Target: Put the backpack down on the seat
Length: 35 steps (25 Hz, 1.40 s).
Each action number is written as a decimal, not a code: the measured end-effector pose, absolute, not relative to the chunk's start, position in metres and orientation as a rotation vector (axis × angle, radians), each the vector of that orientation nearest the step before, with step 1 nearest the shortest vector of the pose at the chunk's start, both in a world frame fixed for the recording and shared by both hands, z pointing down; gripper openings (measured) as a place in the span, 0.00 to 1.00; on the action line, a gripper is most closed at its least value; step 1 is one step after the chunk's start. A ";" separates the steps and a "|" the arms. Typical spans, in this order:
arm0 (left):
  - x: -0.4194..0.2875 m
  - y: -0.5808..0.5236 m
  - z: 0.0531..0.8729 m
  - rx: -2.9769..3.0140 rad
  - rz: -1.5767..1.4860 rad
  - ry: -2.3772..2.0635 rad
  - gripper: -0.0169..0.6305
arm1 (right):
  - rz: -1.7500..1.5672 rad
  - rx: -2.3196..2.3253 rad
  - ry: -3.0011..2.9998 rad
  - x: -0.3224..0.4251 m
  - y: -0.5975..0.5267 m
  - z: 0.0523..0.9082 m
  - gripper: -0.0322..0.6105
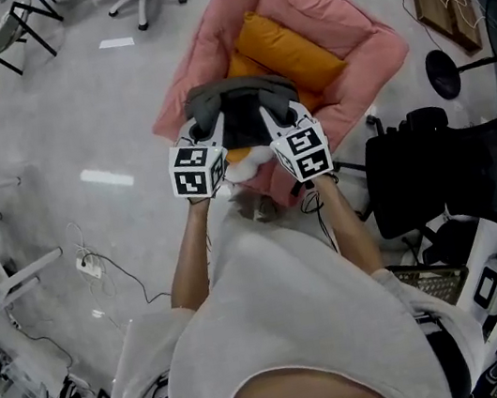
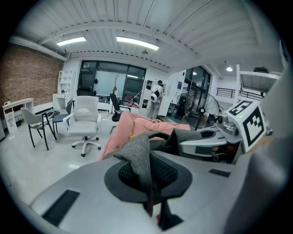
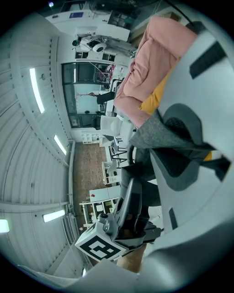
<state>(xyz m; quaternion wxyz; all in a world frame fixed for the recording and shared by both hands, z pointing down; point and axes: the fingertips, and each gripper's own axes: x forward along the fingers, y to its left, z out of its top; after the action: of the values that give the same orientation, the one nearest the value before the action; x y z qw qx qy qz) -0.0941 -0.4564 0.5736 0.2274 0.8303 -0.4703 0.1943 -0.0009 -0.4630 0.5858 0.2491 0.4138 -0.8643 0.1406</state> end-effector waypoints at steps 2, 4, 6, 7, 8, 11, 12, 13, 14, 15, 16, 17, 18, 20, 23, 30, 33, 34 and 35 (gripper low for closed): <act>-0.095 -0.459 0.580 2.278 0.543 -1.285 0.08 | 0.395 1.122 -2.343 -0.001 -0.465 0.593 0.09; -0.094 -0.462 0.587 2.272 0.553 -1.272 0.08 | 0.411 1.119 -2.332 0.000 -0.468 0.600 0.09; -0.093 -0.464 0.593 2.268 0.565 -1.260 0.08 | 0.424 1.118 -2.323 0.001 -0.469 0.606 0.09; -0.092 -0.465 0.595 2.267 0.566 -1.256 0.08 | 0.427 1.118 -2.319 0.001 -0.471 0.609 0.09; -0.092 -0.468 0.596 2.267 0.564 -1.254 0.08 | 0.428 1.120 -2.316 0.001 -0.474 0.610 0.09; -0.091 -0.478 0.599 2.273 0.562 -1.248 0.08 | 0.436 1.124 -2.309 0.001 -0.483 0.616 0.09; -0.090 -0.480 0.600 2.275 0.565 -1.244 0.08 | 0.438 1.124 -2.307 0.002 -0.484 0.618 0.09; -0.090 -0.482 0.601 2.278 0.568 -1.241 0.08 | 0.439 1.123 -2.304 0.002 -0.485 0.620 0.09; -0.089 -0.484 0.602 2.281 0.569 -1.239 0.08 | 0.439 1.122 -2.302 0.003 -0.486 0.622 0.09; -0.088 -0.485 0.603 2.283 0.569 -1.237 0.08 | 0.440 1.121 -2.299 0.004 -0.488 0.624 0.09; -0.088 -0.487 0.605 2.283 0.570 -1.234 0.08 | 0.441 1.121 -2.296 0.004 -0.490 0.625 0.09; -0.087 -0.489 0.606 2.282 0.570 -1.229 0.08 | 0.442 1.121 -2.294 0.004 -0.493 0.627 0.09; -0.087 -0.491 0.608 2.282 0.571 -1.225 0.08 | 0.444 1.122 -2.292 0.004 -0.495 0.629 0.09; -0.087 -0.499 0.610 2.291 0.569 -1.223 0.08 | 0.449 1.122 -2.287 0.003 -0.502 0.633 0.09; -0.087 -0.507 0.615 2.293 0.585 -1.204 0.08 | 0.458 1.124 -2.280 0.004 -0.511 0.639 0.09; -0.085 -0.526 0.626 2.288 0.591 -1.173 0.08 | 0.471 1.126 -2.260 0.006 -0.531 0.652 0.10; -0.083 -0.535 0.632 2.288 0.603 -1.163 0.08 | 0.472 1.120 -2.249 0.007 -0.540 0.659 0.10; -0.083 -0.539 0.634 2.287 0.606 -1.161 0.08 | 0.471 1.117 -2.246 0.007 -0.543 0.661 0.10; -0.083 -0.542 0.635 2.286 0.609 -1.159 0.08 | 0.469 1.115 -2.242 0.007 -0.545 0.663 0.10</act>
<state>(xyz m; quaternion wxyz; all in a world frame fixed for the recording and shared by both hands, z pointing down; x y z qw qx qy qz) -0.0829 -0.5418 0.6353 0.2509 0.8400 -0.4258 0.2238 0.0070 -0.5453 0.6629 0.2927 0.4184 -0.8416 0.1762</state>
